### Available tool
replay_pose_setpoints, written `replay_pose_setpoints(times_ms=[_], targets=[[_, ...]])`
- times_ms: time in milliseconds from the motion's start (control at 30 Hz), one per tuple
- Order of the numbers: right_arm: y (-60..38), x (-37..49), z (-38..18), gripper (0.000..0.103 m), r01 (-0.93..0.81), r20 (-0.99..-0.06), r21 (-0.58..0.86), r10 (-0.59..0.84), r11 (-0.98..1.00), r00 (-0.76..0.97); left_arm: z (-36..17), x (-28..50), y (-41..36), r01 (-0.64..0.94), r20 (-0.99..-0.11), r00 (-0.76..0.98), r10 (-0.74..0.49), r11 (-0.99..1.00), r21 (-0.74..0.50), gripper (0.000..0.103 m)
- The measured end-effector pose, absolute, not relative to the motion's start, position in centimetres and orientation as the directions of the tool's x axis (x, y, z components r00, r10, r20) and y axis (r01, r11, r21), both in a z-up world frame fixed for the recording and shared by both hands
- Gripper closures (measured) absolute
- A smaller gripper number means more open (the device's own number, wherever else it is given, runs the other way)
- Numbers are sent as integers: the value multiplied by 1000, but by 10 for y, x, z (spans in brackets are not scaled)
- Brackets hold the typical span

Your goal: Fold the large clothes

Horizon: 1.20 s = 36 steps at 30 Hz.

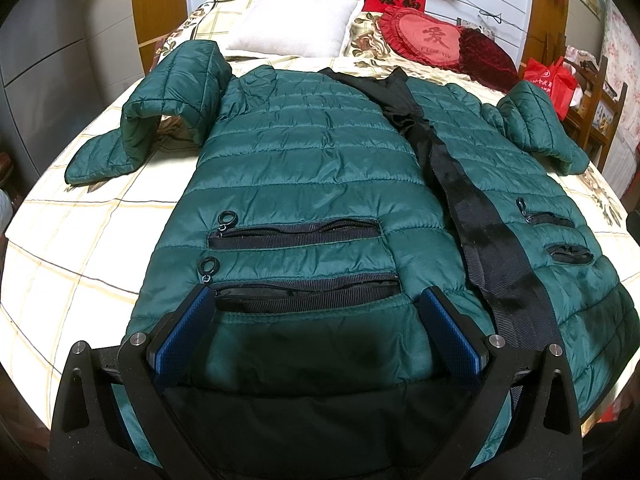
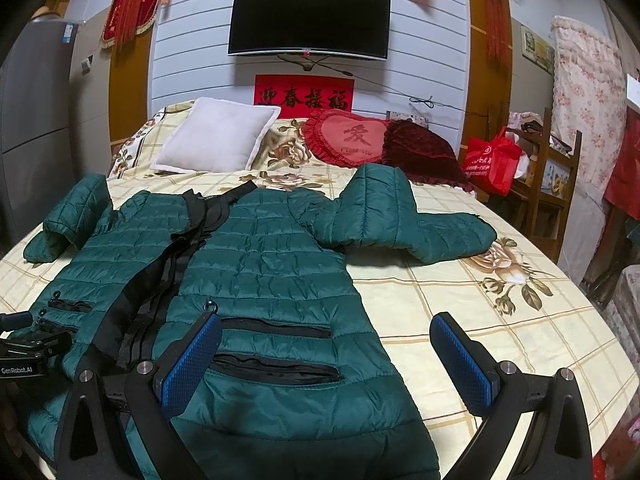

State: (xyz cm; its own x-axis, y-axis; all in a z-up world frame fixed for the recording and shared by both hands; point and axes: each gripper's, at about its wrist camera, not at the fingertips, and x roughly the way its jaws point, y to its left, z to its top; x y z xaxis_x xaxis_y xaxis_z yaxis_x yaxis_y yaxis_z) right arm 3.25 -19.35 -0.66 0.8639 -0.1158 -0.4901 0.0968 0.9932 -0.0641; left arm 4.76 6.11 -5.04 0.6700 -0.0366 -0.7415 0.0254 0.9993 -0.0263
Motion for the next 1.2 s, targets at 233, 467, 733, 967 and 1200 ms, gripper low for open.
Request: replay_pose_setpoints(times_ms=[233, 467, 733, 967, 1200], targets=[[-194, 32, -6, 0, 96, -489, -64, -115, 993, 864, -51, 48, 62, 25, -742, 670, -36, 999, -26, 0], [-194, 32, -7, 0, 98, -490, -63, -116, 993, 864, -51, 47, 63, 25, -744, 667, -35, 999, -25, 0], [-192, 30, -2, 0, 92, -482, -74, -117, 993, 868, -51, 47, 62, 24, -744, 667, -35, 999, -25, 0], [-194, 30, -4, 0, 102, -487, -70, -123, 992, 864, -51, 47, 63, 26, -745, 666, -34, 999, -23, 0], [-193, 30, -5, 0, 97, -485, -71, -120, 993, 866, -51, 46, 64, 26, -745, 666, -35, 999, -24, 0]])
